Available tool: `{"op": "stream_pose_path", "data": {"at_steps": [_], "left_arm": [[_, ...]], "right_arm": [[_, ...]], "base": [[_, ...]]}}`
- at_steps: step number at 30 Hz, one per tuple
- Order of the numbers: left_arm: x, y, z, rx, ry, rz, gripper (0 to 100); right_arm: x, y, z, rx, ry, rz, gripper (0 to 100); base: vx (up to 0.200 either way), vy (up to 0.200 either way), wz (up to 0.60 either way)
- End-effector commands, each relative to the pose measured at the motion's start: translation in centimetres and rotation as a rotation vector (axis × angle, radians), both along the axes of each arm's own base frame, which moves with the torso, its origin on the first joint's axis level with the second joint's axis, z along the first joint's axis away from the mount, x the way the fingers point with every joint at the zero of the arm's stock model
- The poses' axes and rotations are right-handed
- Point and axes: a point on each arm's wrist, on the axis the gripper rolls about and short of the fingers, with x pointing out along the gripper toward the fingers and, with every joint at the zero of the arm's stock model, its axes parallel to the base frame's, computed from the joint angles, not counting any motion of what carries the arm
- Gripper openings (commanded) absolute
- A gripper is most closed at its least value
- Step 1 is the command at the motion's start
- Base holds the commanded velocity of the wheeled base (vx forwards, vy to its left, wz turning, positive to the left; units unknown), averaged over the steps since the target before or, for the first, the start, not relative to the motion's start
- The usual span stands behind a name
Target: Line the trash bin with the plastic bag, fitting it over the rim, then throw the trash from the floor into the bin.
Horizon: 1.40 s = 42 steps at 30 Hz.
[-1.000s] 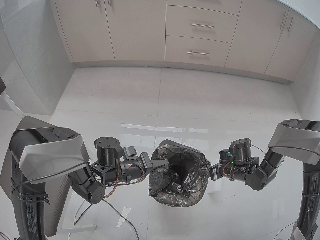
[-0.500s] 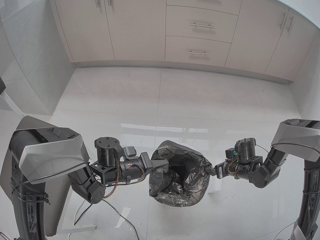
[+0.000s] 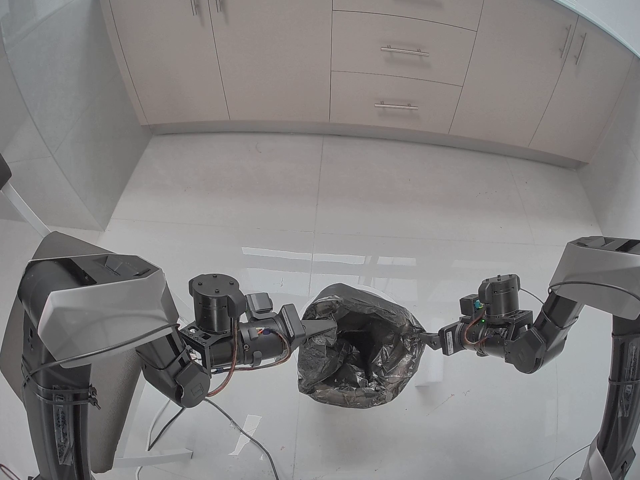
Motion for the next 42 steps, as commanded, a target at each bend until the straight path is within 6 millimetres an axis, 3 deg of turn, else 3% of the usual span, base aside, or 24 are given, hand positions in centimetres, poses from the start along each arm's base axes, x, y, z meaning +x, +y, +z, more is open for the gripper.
{"op": "stream_pose_path", "data": {"at_steps": [1,11,17,21,27,29,35,42], "left_arm": [[0.0,0.0,0.0,-0.001,0.0,0.0,0],[0.0,0.0,0.0,-0.001,0.0,0.0,0],[0.0,-0.1,0.6,0.004,-0.041,-0.008,0],[-0.2,-0.2,2.0,0.019,-0.129,-0.028,0],[-0.2,-0.2,2.3,0.02,-0.151,-0.03,0],[-0.3,-0.2,2.4,0.065,-0.213,-0.007,0],[-1.0,-1.8,2.8,0.179,-0.302,0.069,0],[-0.1,-2.8,3.4,0.302,-0.313,0.157,0]], "right_arm": [[0.1,0.0,0.0,0.001,-0.002,-0.002,100],[-0.6,0.6,1.1,0.016,-0.047,0.02,100],[-2.0,2.3,3.0,0.033,-0.097,0.082,100],[-2.5,3.9,3.6,0.041,-0.115,0.128,100],[-2.2,5.0,3.8,0.047,-0.133,0.152,100],[-1.4,6.1,3.6,0.036,-0.158,0.143,100],[-1.0,6.4,3.2,0.034,-0.16,0.142,100],[-0.9,6.6,3.3,0.037,-0.166,0.148,100]], "base": [[0.0,0.0,0.0],[0.0,0.0,0.0],[0.0,0.0,0.0],[0.0,0.0,0.0],[0.0,0.0,0.0],[0.0,0.0,0.0],[0.0,0.0,0.0],[0.0,0.0,0.0]]}}
